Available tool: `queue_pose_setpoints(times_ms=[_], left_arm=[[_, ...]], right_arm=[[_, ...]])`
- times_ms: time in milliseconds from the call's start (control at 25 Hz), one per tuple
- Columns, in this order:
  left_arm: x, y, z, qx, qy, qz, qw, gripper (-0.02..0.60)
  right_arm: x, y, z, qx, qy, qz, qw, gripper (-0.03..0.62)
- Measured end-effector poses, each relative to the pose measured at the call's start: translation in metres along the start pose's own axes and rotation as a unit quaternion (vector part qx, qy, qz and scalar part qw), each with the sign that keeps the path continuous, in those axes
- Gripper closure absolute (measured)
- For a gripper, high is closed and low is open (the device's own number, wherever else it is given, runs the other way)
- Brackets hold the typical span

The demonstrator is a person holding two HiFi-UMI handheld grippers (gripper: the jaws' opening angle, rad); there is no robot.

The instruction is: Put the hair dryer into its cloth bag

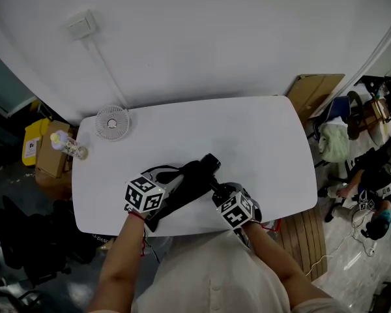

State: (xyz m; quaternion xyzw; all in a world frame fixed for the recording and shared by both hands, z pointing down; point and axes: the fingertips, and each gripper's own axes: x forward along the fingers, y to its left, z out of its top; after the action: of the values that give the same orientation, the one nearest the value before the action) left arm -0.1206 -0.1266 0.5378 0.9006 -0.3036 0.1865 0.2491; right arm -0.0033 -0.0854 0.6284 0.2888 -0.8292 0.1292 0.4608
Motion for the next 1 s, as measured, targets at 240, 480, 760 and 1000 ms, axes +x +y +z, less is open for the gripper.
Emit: queue_pose_setpoints(times_ms=[240,480,760,1000], left_arm=[[0.003,0.005,0.002,-0.020,-0.009,-0.001,0.9998,0.561],[0.005,0.007,0.003,-0.031,-0.012,-0.003,0.9994,0.561],[0.009,0.001,0.000,-0.006,0.008,-0.019,0.9998,0.561],[0.012,-0.023,-0.005,0.038,0.037,-0.071,0.9960,0.561]], right_arm=[[-0.007,0.010,0.000,-0.081,-0.004,0.005,0.997,0.367],[-0.010,0.016,0.000,-0.134,-0.012,0.027,0.991,0.367],[-0.011,0.021,-0.003,-0.200,-0.008,0.090,0.976,0.367],[-0.014,0.019,-0.006,-0.256,0.014,0.143,0.956,0.367]])
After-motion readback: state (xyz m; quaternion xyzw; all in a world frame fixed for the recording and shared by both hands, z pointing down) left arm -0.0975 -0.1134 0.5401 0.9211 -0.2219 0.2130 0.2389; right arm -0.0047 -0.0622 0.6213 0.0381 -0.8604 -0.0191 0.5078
